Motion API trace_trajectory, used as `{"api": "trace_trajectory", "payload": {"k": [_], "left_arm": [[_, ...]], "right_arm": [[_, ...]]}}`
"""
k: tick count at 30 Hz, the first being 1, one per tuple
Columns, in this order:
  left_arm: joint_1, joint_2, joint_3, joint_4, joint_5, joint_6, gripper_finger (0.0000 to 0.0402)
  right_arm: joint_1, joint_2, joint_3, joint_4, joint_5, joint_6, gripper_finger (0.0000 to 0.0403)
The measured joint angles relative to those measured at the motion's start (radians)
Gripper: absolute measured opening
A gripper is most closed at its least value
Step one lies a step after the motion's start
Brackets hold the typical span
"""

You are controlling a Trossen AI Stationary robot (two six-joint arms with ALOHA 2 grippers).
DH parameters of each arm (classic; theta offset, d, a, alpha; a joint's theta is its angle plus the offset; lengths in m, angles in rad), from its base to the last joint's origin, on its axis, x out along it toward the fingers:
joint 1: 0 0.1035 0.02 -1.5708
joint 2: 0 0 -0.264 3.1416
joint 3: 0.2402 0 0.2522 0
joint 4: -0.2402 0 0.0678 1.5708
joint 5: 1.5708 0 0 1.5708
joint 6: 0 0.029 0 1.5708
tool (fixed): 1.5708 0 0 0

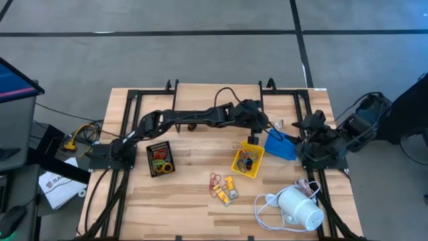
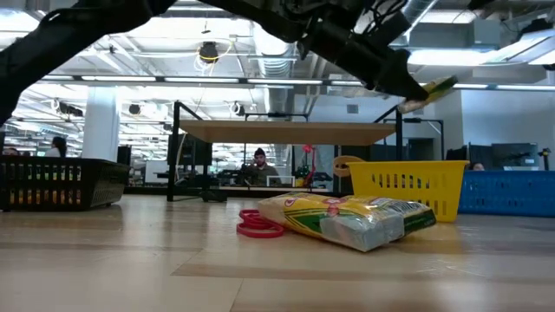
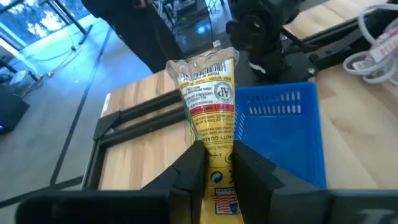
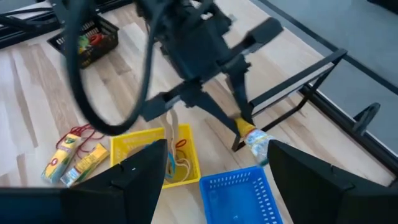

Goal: Pick & Place Office Desk Supplies
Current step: Put the yellow crayon box into the blue bin

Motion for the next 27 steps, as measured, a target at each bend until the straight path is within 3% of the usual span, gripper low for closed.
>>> {"api": "trace_trajectory", "payload": {"k": [10, 15, 27], "left_arm": [[0.003, 0.044, 0.029, 0.038, 0.037, -0.018, 0.0066], [0.001, 0.048, 0.029, 0.084, 0.109, -0.065, 0.0066], [-0.026, 0.088, 0.029, 0.1, 0.112, -0.072, 0.0066]], "right_arm": [[0.048, -0.006, 0.0, 0.001, 0.033, 0.0, 0.0274], [0.054, -0.006, 0.0, 0.002, 0.036, 0.0, 0.0274], [0.053, -0.007, -0.004, -0.004, 0.012, 0.015, 0.0274]]}}
